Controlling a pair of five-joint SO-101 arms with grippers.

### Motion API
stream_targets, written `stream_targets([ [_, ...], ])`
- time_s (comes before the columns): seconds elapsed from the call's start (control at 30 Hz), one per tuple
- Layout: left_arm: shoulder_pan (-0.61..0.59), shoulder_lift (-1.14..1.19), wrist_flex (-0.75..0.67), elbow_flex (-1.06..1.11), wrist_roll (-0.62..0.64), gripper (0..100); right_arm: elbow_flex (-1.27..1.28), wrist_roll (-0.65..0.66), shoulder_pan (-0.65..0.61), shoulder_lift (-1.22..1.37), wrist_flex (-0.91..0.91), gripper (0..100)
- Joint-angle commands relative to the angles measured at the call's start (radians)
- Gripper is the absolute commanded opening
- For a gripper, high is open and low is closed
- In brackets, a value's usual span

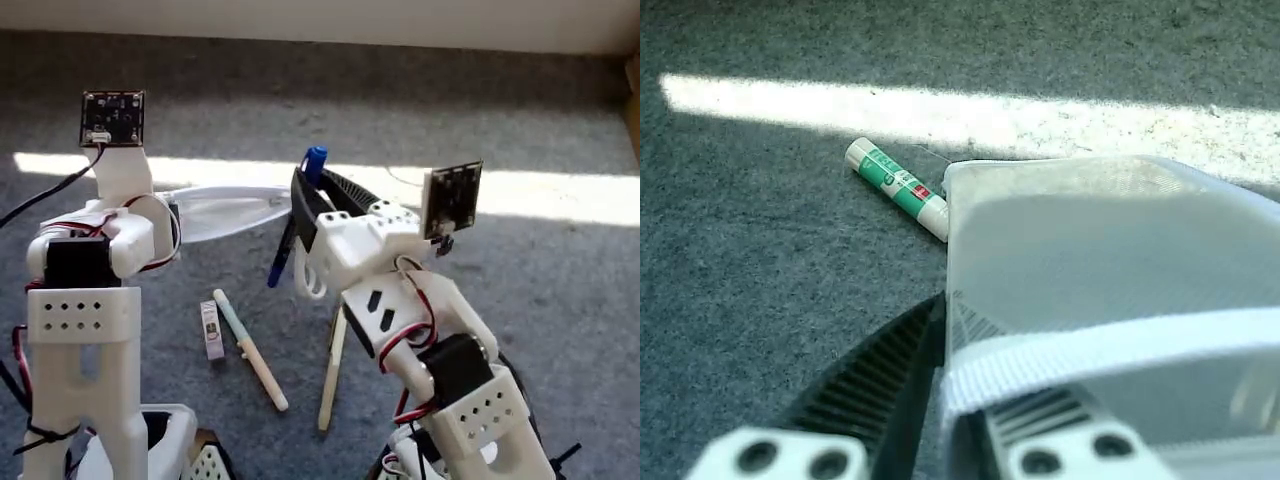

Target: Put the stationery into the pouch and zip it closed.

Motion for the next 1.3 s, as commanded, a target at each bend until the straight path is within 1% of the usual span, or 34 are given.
stream_targets([
  [0.0, -0.008, 0.021, -0.012, 0.008, 0.005, 1, -0.007, -0.009, -0.018, -0.058, -0.071, 0.5],
  [0.2, -0.008, 0.021, -0.012, 0.008, 0.005, 1, -0.008, -0.006, -0.03, -0.062, -0.151, 0.5],
  [0.37, -0.008, 0.021, -0.012, 0.008, 0.005, 1, -0.008, 0.12, -0.104, -0.059, -0.268, 0.5],
  [0.57, -0.008, 0.021, -0.012, 0.008, 0.005, 1, -0.008, 0.14, -0.168, -0.058, -0.421, 0.5],
  [0.63, -0.008, 0.021, -0.012, 0.008, 0.005, 1, -0.008, 0.149, -0.17, -0.056, -0.458, 0.5],
  [0.87, -0.008, 0.021, -0.012, 0.008, 0.005, 1, 0.038, 0.295, -0.17, -0.024, -0.644, 0.5],
  [1.1, -0.008, 0.021, -0.012, 0.008, 0.005, 1, 0.156, 0.341, -0.17, 0.097, -0.831, 0.5],
  [1.27, -0.008, 0.021, -0.012, 0.008, 0.005, 1, 0.236, 0.387, -0.17, 0.099, -0.874, 0.5],
])
